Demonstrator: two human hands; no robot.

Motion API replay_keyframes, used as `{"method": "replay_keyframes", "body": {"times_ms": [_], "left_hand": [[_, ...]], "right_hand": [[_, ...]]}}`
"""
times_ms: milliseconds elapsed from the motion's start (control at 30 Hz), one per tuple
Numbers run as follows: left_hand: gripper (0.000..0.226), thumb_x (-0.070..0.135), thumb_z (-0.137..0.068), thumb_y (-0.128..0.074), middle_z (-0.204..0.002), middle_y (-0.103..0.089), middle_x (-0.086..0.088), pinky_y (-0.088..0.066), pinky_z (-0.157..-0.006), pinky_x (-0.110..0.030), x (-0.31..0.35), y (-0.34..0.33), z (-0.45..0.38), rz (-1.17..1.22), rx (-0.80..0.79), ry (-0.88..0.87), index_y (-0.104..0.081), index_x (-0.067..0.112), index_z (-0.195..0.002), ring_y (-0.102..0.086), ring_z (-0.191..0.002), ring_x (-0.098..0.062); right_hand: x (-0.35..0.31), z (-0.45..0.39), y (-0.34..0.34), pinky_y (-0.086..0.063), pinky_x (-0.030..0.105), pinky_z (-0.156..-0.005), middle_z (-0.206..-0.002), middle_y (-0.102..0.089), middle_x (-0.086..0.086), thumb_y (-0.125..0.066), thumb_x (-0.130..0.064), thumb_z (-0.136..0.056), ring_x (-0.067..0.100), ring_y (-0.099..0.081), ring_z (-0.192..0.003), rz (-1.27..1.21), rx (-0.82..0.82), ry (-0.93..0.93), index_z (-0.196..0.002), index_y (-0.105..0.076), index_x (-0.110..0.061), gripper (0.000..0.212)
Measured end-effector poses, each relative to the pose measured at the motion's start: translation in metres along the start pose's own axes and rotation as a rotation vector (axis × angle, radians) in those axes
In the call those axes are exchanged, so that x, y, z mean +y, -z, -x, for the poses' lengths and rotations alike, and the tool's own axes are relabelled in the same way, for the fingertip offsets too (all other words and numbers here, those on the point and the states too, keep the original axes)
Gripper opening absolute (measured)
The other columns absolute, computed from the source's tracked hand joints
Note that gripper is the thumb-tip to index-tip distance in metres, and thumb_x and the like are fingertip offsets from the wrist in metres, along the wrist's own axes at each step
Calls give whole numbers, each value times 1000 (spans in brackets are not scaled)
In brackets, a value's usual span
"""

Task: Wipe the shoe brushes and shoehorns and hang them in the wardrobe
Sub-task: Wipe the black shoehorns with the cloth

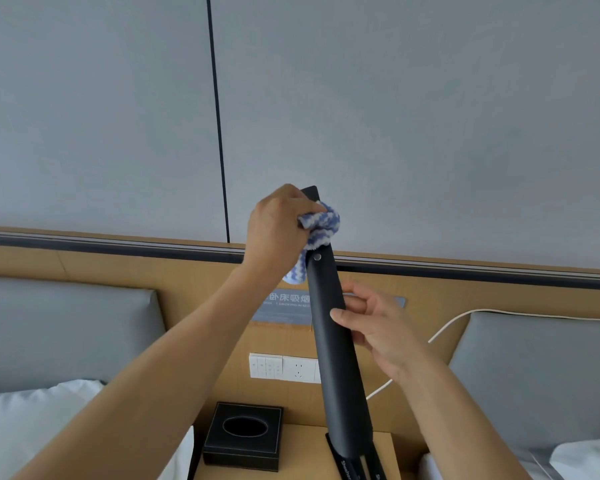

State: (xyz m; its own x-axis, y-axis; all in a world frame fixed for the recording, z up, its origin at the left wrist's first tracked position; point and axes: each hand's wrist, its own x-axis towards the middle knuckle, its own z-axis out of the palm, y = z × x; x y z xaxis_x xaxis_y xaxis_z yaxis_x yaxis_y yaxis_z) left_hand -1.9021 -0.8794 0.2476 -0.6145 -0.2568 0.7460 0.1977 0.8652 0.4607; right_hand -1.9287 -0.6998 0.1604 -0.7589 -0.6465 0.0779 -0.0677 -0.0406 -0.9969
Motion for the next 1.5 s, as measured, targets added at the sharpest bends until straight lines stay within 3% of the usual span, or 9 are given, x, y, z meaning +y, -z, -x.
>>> {"method": "replay_keyframes", "body": {"times_ms": [133, 233, 467, 633, 767, 933, 1100, 1233, 1500], "left_hand": [[22, 1, -82, -71, -96, -67, -4, -39, -68, -7, 10, -12, 21, 78, -87, -41, -80, 12, -99, -61, -78, -18], [25, 3, -83, -71, -99, -67, -3, -47, -74, -23, 13, -17, 31, 83, -150, -28, -80, 17, -101, -64, -83, -19], [29, 4, -81, -70, -100, -67, -1, -51, -78, -32, 14, -16, 51, 87, -239, 60, -79, 21, -102, -65, -88, -19], [34, 1, -79, -72, -104, -67, 4, -53, -78, -36, 13, -14, 63, 53, -326, 24, -79, 25, -102, -63, -90, -17], [34, -3, -75, -76, -103, -68, 2, -54, -74, -33, 13, -16, 81, -9, -343, -104, -80, 22, -97, -65, -87, -16], [21, -12, -67, -74, -86, -71, -12, -41, -69, -3, 0, -15, 94, 21, -283, -208, -79, 4, -81, -68, -71, -20], [25, -9, -77, -74, -98, -69, -2, -53, -73, -19, -19, -7, 102, 17, -295, -46, -79, 12, -88, -66, -84, -17], [25, -12, -74, -77, -93, -68, 0, -47, -66, -2, -41, 6, 109, 21, -310, -19, -78, 12, -84, -64, -77, -11], [31, -16, -61, -82, -89, -69, -3, -40, -68, -5, -46, 6, 111, -83, -328, -82, -76, 12, -72, -61, -78, -13]], "right_hand": [[-1, -9, 0, -53, 35, -82, -111, -76, 4, -65, 1, -90, 20, -72, -103, -114, 39, 16, -115, -68, -24, 35], [1, -11, 0, -57, 31, -76, -116, -74, 5, -64, 4, -90, 21, -71, -106, -222, 6, 11, -119, -67, -28, 44], [10, -11, 6, -57, 49, -85, -127, -67, 16, -64, 16, -77, 37, -66, -115, -577, -86, -22, -131, -62, -20, 65], [10, -8, 9, -57, 54, -82, -120, -68, 23, -77, -20, -80, 42, -68, -109, -777, 12, -127, -123, -63, -3, 49], [16, -8, 8, -60, 52, -75, -113, -72, 20, -69, -32, -87, 38, -72, -101, -870, 219, -191, -128, -58, -7, 50], [31, -1, 7, -61, 50, -76, -113, -72, 18, -56, -31, -99, 37, -72, -103, -982, 365, -92, -131, -53, -11, 38], [40, 10, 10, -60, 52, -75, -125, -66, 18, -54, -29, -100, 38, -71, -105, -1038, 432, -6, -133, -51, -18, 34], [41, 20, 20, -59, 51, -80, -129, -64, 17, -50, -31, -102, 36, -69, -110, -1009, 457, 25, -134, -58, -14, 37], [40, 25, 20, -57, 51, -89, -133, -62, 17, -50, -32, -101, 35, -66, -116, -955, 431, 39, -135, -59, -13, 40]]}}
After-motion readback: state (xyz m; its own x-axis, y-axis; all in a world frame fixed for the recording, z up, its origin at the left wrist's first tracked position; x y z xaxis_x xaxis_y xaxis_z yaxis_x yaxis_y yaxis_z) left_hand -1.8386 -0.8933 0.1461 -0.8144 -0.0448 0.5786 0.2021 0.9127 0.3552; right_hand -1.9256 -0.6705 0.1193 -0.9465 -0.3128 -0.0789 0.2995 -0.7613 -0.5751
